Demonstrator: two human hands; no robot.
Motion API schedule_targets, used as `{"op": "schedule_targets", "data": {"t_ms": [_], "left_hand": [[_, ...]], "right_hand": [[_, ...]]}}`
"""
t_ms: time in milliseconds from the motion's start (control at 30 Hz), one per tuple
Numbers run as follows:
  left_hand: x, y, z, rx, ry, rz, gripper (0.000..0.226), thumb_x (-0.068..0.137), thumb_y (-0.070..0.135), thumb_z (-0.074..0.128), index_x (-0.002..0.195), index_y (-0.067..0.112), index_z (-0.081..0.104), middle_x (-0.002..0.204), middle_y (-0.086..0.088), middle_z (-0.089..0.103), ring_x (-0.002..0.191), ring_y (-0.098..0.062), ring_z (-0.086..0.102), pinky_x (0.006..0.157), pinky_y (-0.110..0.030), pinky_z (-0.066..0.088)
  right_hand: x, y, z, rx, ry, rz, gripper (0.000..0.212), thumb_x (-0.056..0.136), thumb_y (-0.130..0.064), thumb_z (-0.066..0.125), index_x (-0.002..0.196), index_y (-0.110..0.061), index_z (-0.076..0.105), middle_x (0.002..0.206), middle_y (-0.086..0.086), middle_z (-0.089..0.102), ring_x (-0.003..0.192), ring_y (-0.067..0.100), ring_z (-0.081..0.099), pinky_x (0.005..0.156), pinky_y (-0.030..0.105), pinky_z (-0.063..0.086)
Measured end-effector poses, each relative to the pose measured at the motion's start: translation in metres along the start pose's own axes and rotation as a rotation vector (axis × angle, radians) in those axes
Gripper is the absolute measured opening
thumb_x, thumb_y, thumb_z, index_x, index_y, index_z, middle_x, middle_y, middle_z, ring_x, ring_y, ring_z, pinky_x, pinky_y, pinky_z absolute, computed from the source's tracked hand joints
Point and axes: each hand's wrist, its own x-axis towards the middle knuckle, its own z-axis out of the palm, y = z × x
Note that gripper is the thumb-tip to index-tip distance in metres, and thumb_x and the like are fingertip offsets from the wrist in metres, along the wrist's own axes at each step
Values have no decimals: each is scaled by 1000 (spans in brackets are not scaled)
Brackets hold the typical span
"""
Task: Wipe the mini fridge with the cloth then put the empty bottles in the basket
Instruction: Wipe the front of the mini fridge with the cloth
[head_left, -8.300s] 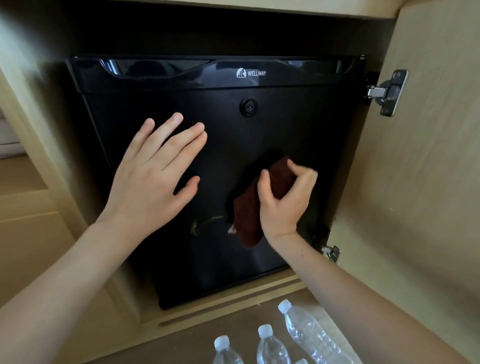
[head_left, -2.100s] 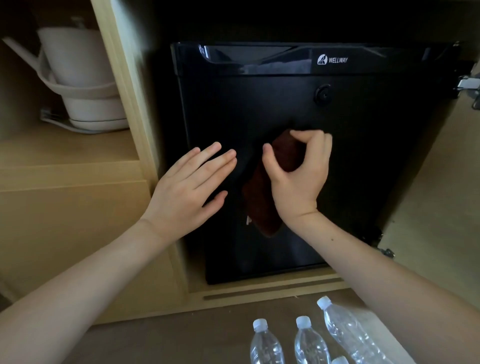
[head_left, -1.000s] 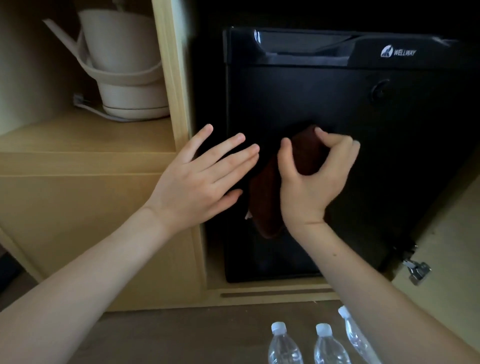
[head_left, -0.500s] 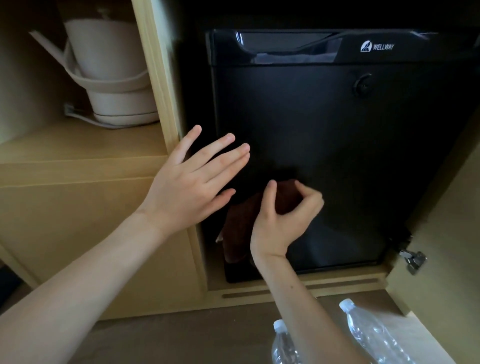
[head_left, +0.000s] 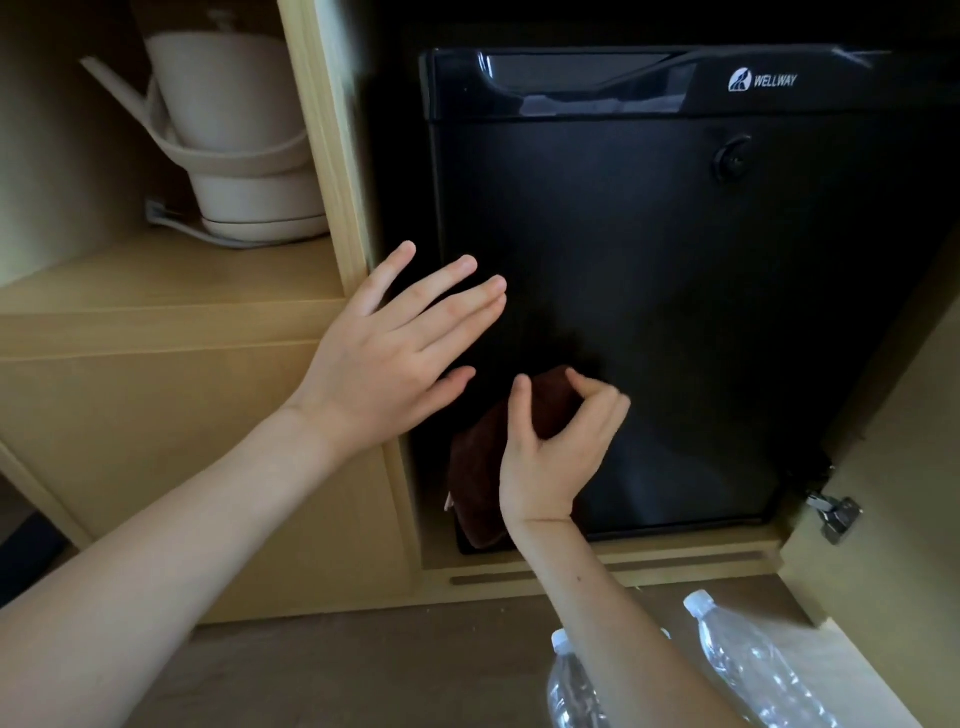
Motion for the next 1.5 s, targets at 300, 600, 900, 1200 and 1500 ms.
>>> {"op": "schedule_targets", "data": {"t_ms": [300,600,900,1200,1500], "left_hand": [[-7,6,1,69,-12,-129,63,98,46,54,152,15,40,158,-1,37,147,-24,34,121,-51,23],[-5,5,1,43,14,-150,63,97,44,56,150,14,42,157,0,40,146,-25,35,121,-49,25],[-6,6,5,52,28,-155,62,96,43,56,150,14,43,156,-1,41,145,-26,36,121,-47,25],[-5,7,8,38,44,-166,62,97,43,54,150,15,42,156,-1,41,146,-27,34,121,-45,26],[-3,13,3,25,31,-204,61,95,41,57,149,15,44,153,-1,46,145,-28,36,121,-48,23]], "right_hand": [[-11,22,7,-117,-41,-385,39,92,-41,64,110,-8,51,89,13,50,81,18,48,73,19,41],[-5,8,11,-58,-22,-220,35,90,-39,68,108,-13,53,100,-3,46,87,12,51,77,22,47],[-63,58,-2,-224,-155,-285,41,87,-35,66,113,-9,49,93,15,51,82,18,47,69,23,43],[-23,31,12,-115,-39,-297,39,95,-42,62,113,-9,51,99,5,45,89,7,41,83,8,33],[-55,55,-16,-212,-164,-159,36,86,-30,72,106,-13,48,96,9,51,85,15,49,77,14,40]]}}
